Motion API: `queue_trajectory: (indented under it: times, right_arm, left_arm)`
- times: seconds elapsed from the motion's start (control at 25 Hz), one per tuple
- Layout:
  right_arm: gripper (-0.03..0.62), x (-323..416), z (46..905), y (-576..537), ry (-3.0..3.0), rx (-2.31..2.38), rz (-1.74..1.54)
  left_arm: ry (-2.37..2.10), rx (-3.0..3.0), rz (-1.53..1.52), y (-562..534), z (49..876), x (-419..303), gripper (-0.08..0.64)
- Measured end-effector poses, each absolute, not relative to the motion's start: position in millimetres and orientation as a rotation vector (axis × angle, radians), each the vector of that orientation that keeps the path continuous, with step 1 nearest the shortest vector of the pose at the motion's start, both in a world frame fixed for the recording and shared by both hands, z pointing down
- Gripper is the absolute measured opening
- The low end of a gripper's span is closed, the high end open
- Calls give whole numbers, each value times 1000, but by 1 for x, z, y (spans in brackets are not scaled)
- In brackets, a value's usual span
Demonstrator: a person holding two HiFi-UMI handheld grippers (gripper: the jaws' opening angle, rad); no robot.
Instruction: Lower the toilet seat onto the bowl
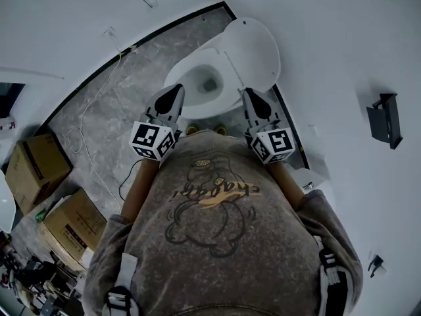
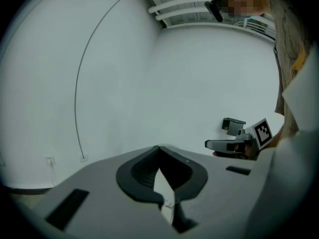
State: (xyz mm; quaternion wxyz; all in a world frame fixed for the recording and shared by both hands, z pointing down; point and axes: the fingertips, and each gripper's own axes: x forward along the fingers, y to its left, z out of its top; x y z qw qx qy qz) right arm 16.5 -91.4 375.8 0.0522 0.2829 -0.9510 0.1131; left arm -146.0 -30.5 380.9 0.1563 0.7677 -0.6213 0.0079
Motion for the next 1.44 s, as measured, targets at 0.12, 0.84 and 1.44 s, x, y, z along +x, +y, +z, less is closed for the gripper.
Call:
queue_trajectory:
  times: [0.12, 0.84, 1.44]
  right_arm:
    - [26, 13, 378, -91, -2896, 858, 362]
    - [26, 2, 374, -98, -2910, 886, 395]
    - [26, -3, 374, -99, -2913, 861, 394]
  left_arm:
    - [-1811, 2176, 23, -29, 386, -151, 9]
    - [-1854, 2148, 41, -28, 380, -164, 9]
    - [-1849, 2142, 36, -32, 379, -167, 9]
